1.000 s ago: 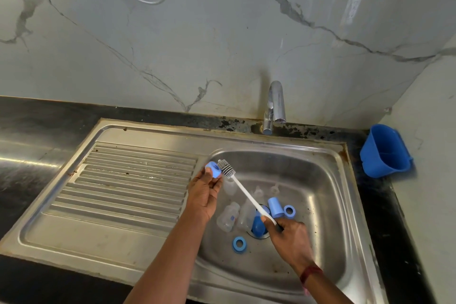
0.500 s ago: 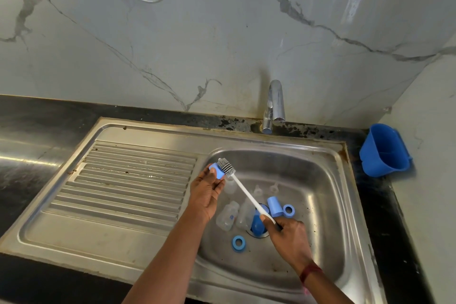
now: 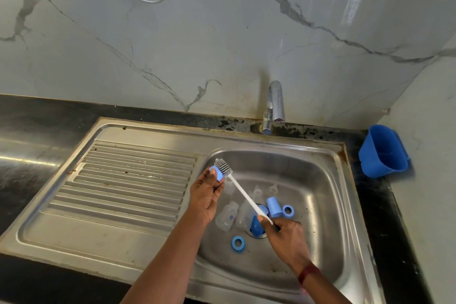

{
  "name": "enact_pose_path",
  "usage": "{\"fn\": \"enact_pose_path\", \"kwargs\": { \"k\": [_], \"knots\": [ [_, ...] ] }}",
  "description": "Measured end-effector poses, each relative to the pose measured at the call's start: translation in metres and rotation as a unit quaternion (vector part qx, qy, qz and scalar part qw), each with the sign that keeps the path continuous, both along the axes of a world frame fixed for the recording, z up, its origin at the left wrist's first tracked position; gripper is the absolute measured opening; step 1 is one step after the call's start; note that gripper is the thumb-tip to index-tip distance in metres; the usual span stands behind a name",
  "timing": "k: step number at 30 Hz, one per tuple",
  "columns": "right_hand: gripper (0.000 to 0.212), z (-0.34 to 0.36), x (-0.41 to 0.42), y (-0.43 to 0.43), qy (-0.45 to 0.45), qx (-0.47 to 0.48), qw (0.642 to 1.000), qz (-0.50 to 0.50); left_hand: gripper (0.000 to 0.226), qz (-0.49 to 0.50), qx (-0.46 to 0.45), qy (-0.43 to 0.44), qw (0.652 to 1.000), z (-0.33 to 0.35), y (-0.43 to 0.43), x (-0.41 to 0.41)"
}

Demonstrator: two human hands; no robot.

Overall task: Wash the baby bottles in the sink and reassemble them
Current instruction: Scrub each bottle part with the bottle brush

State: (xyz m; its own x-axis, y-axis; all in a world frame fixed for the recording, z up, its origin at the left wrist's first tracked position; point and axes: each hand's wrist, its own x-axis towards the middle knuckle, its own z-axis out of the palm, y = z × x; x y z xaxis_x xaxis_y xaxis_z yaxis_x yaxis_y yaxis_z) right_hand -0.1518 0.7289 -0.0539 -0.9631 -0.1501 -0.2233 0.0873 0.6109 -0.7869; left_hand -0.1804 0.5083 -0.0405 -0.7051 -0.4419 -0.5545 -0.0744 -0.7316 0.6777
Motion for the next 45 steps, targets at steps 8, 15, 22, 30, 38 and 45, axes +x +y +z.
{"fn": "enact_pose_path", "kwargs": {
  "k": [8,15,22,30,38,45],
  "knots": [
    [0.050,0.000,0.001,0.004,0.016,0.017,1.000,0.009,0.027,-0.005,-0.024,-0.021,0.999,-0.004,0.004,0.004],
    [0.045,0.005,-0.005,-0.001,0.021,0.030,0.999,0.012,0.011,-0.040,-0.045,-0.029,0.998,-0.002,0.014,0.007],
    [0.051,-0.004,-0.003,0.014,0.008,0.034,0.999,-0.016,0.016,-0.004,0.042,-0.015,0.999,-0.004,-0.001,0.013],
    [0.053,-0.010,0.004,0.016,0.017,0.047,0.999,0.009,0.024,0.016,0.097,0.003,0.995,0.004,0.001,0.016],
    [0.050,-0.011,0.006,0.015,0.038,0.046,0.998,0.025,0.031,-0.001,0.044,-0.001,0.999,0.003,-0.001,0.015],
    [0.043,-0.006,0.000,0.008,0.034,0.059,0.997,0.029,0.018,-0.047,-0.027,-0.005,0.999,0.002,0.002,0.022]
  ]
}}
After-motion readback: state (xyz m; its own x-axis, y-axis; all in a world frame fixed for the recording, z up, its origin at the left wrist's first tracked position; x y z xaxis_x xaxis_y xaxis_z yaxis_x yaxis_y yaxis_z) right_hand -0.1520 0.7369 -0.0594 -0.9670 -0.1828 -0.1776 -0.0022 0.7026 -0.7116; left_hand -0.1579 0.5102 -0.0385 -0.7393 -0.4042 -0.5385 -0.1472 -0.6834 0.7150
